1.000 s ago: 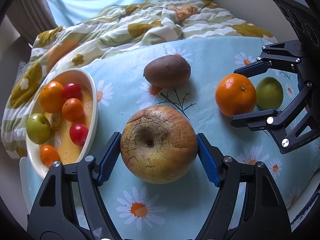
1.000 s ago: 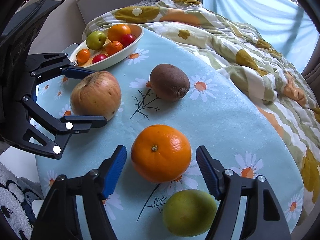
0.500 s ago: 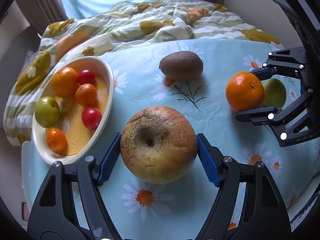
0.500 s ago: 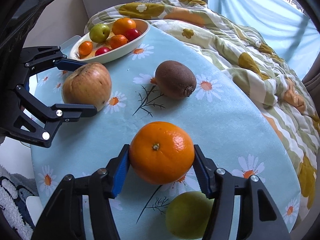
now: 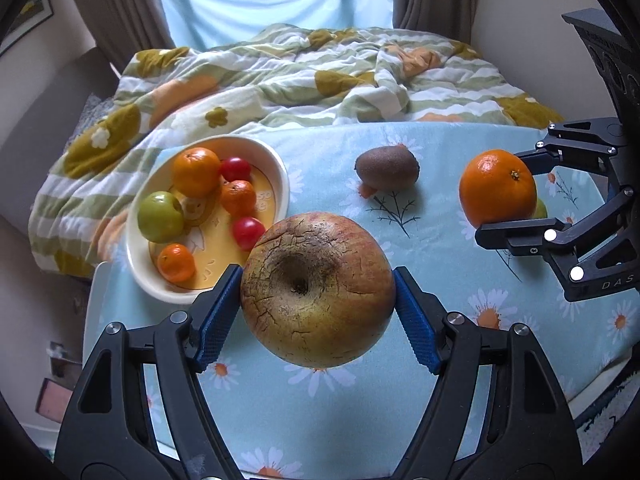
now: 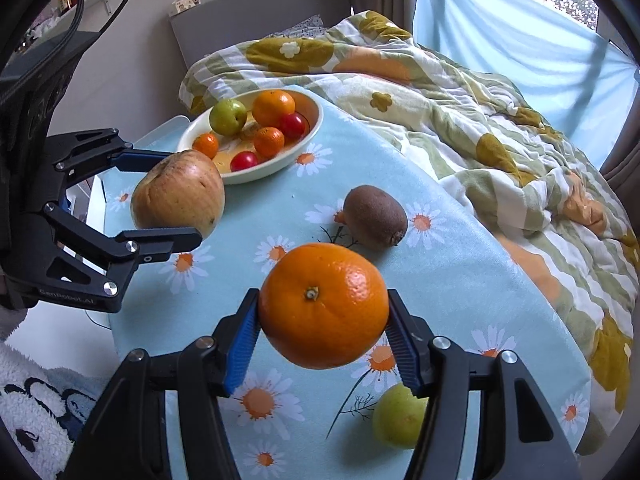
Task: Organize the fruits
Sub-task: 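Carry the cracked apple into the bowl and open the left gripper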
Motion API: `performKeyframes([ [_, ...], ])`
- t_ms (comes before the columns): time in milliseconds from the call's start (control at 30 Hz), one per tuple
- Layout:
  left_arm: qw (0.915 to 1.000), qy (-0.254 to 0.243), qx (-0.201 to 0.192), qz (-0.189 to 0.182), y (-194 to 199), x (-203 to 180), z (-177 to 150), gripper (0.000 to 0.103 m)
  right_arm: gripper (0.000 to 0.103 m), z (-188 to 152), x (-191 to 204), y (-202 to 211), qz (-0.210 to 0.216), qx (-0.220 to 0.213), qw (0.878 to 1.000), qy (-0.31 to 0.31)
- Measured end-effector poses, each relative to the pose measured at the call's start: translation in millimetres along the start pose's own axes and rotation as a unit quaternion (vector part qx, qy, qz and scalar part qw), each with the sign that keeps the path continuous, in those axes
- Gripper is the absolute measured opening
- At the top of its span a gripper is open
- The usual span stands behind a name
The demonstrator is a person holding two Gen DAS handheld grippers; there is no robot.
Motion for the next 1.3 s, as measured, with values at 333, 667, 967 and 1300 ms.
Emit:
performKeyframes([
  [333,0.9991,0.015,-0.031,0.023,33.6,56.8,13.3,0.079,0.056,44.4,33.7,13.1,-0.003,-0.028,0.999,-0.019],
  [667,0.9981,-0.03,-0.046,-0.027,13.3,102.2,35.0,0.079,0.056,93.0,53.0,-13.1,-0.042,-0.043,0.994,-0.088],
  [967,0.9912,-0.088,-0.039,-0.091,-29.8,116.6,39.7,0.079,0.056,116.9,54.0,-45.5,-0.095,-0.045,0.983,-0.148],
  [1300,0.9804,-0.151,-0.016,-0.126,-73.5,106.4,29.3,0.079,0.056,115.6,32.7,-54.7,-0.157,-0.045,0.966,-0.201],
])
Point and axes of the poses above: each gripper's, at about its wrist camera, not at the fingertips, and y roughly against the way its jaws point, x to its left, z to its top, the point moved 8 cm from there along -y, roughly the way its jaws point, and after that the axes turned 8 degrees about -x, right-handed, at the moved point
